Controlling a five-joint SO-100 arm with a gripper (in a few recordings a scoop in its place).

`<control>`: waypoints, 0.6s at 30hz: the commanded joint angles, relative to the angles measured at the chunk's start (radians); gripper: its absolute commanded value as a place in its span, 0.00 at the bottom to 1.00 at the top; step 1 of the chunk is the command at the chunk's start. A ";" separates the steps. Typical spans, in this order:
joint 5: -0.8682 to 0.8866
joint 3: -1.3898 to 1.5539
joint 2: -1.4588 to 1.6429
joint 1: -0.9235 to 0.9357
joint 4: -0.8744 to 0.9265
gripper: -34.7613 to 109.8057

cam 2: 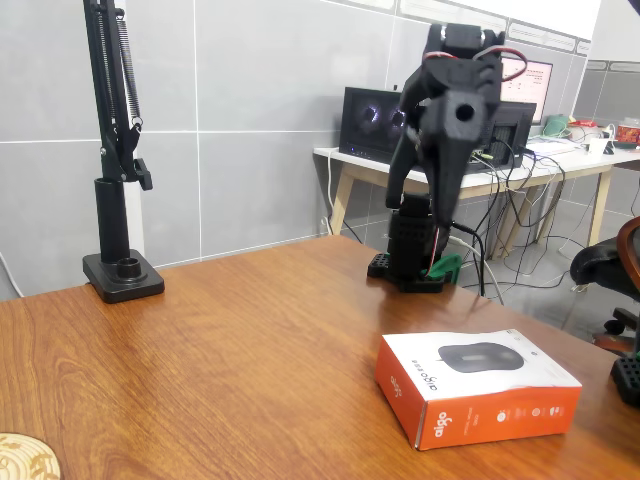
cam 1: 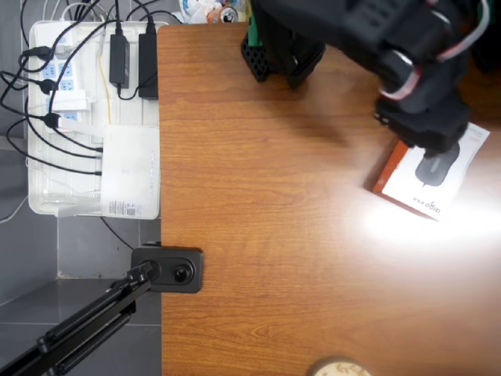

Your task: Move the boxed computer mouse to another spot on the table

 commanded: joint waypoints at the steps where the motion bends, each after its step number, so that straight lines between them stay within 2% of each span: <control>1: -0.037 -0.038 -0.038 -0.052 -0.018 0.39; 3: -0.037 -0.051 -0.074 -0.078 -0.028 0.46; 5: -0.035 -0.049 -0.115 -0.097 -0.086 0.61; 8: -0.032 -0.092 -0.193 -0.114 -0.080 0.70; 14: -0.028 -0.120 -0.296 -0.135 -0.166 0.74; 18: -0.028 -0.164 -0.423 -0.144 -0.273 0.82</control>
